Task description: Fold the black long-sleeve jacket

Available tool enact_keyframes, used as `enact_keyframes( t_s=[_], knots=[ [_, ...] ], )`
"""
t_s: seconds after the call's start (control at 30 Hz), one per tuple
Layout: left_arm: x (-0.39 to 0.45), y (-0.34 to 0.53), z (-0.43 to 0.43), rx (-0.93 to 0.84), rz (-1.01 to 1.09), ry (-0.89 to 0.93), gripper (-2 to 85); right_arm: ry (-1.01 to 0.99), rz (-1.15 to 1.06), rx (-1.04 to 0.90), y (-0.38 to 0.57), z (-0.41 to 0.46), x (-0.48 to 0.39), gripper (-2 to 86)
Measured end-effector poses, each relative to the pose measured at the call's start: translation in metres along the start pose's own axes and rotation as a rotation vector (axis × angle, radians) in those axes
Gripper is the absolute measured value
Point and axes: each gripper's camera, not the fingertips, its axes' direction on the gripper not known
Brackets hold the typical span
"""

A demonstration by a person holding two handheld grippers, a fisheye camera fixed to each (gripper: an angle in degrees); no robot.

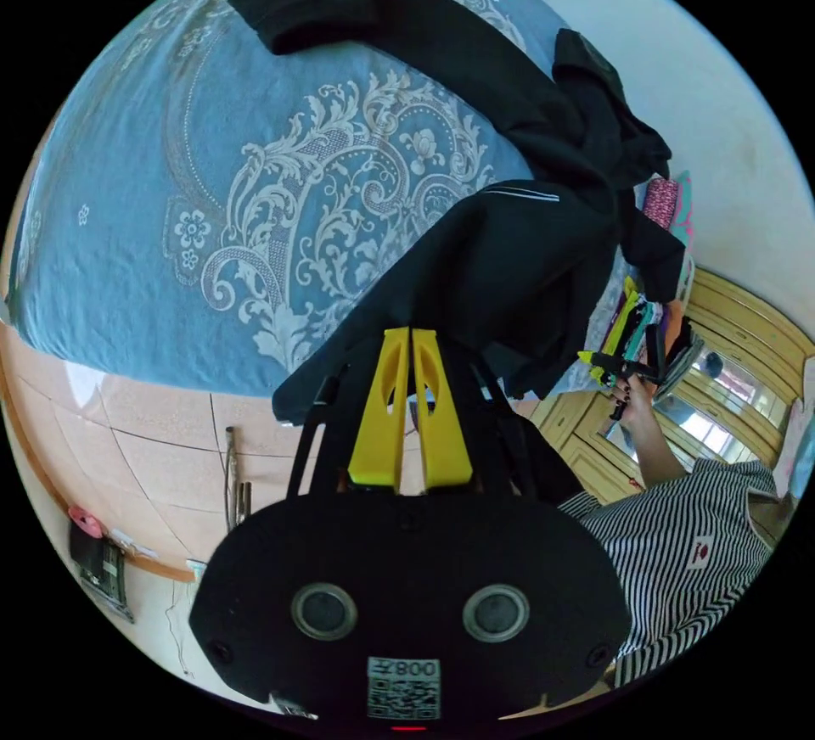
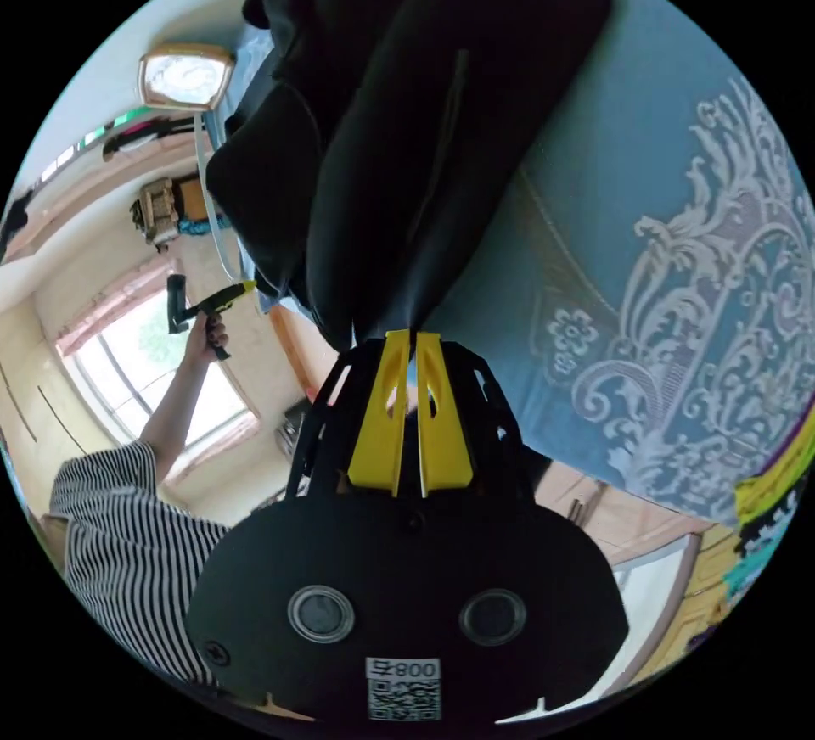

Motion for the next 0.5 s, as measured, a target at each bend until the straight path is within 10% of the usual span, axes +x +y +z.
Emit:
enact_keyframes(
  t_s=[0.5],
  knots=[
    [-0.014,0.173,0.118,-0.189,-0.206,0.343,1.2,0.363,0.191,-0.138,0.021,-0.073,0.091,0.8]
  ],
)
